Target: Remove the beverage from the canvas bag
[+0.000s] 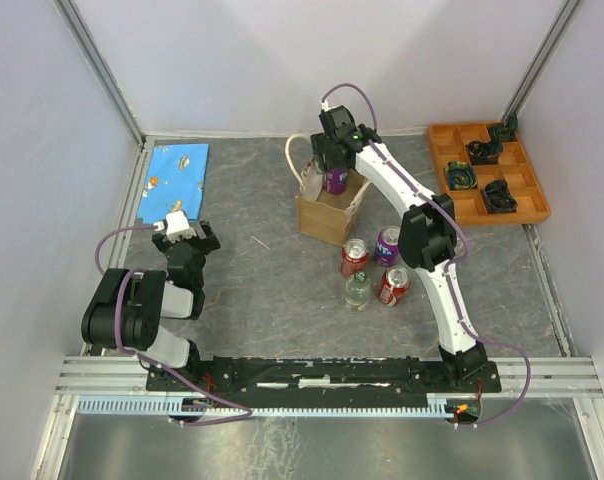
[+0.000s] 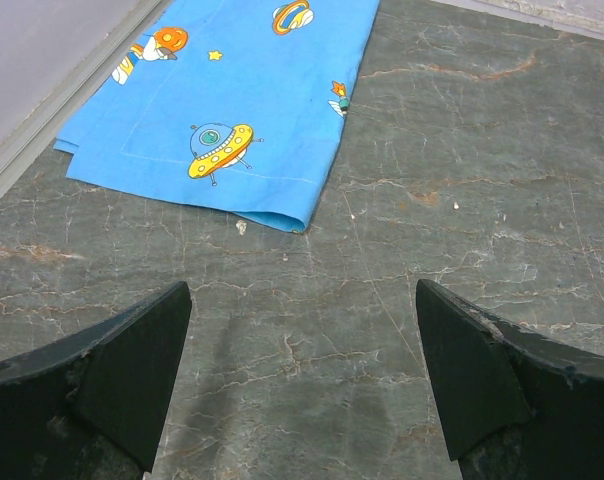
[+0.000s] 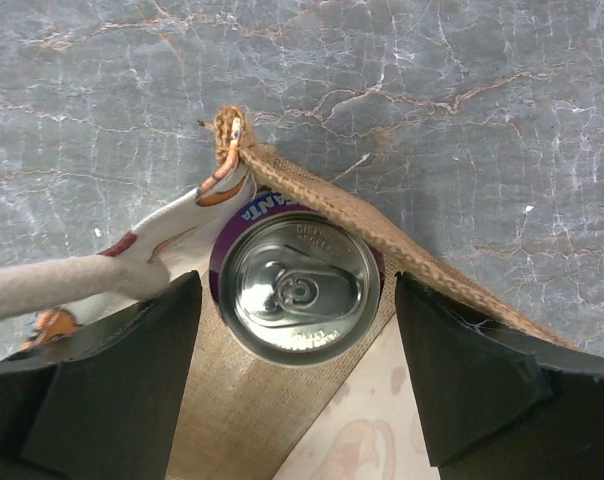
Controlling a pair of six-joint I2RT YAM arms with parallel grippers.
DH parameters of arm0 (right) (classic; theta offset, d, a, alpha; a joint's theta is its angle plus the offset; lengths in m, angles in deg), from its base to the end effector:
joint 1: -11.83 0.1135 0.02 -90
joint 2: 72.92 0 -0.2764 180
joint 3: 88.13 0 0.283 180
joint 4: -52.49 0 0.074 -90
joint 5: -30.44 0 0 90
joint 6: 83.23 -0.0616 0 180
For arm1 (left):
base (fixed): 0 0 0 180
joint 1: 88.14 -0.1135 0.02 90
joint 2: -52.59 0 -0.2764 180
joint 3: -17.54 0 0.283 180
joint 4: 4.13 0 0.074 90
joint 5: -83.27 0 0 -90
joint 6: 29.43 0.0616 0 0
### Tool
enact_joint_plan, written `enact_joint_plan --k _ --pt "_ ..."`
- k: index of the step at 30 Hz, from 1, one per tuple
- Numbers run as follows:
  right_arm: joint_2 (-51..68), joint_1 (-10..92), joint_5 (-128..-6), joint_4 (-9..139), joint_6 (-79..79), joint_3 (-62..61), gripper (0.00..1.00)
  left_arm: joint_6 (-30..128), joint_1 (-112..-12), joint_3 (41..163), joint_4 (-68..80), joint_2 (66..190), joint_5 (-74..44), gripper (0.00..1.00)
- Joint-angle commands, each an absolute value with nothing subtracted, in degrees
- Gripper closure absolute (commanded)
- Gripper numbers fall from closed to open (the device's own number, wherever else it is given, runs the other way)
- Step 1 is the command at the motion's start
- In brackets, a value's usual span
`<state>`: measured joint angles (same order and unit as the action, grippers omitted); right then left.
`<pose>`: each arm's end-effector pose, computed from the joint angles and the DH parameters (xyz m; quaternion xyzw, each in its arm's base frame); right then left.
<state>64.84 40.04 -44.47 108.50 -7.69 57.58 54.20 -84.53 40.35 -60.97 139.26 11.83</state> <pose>0.5311 0.2667 0.2392 -0.0642 0.9247 0.0149 0.3751 0.2607 0.0032 0.1192 -0.1246 0.7365 0.0635 0.6618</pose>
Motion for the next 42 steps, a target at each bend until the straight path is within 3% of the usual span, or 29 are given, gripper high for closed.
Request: enact_joint_plan --k 1,7,10,12,16,42 --pt "67.1 39.4 -43.0 106.1 -6.7 60.8 0.14 57.1 -84.4 41.5 -62.9 139.7 13.1 0.01" --pt "68.0 39.3 -43.1 106.2 -6.9 60.4 0.17 57.2 -84.4 41.5 -63.0 139.7 13.1 0.01" --pt "68.2 39.3 -42.7 106.0 -6.8 59.9 0.24 57.2 -84.4 41.5 -63.0 139.7 13.1 0.01" --pt "68.2 39.3 -42.4 105.7 -6.6 59.2 0.40 57.1 -84.4 41.5 -62.9 139.7 13.1 0.01" --pt "67.8 39.3 -41.4 105.6 -6.6 58.6 0.99 57.1 -84.4 41.5 -63.0 139.6 13.1 0.01" --pt "39.0 42.1 -47.5 88.8 -3.9 44.4 1.00 57.1 -84.4 41.5 -62.9 139.7 13.1 0.01"
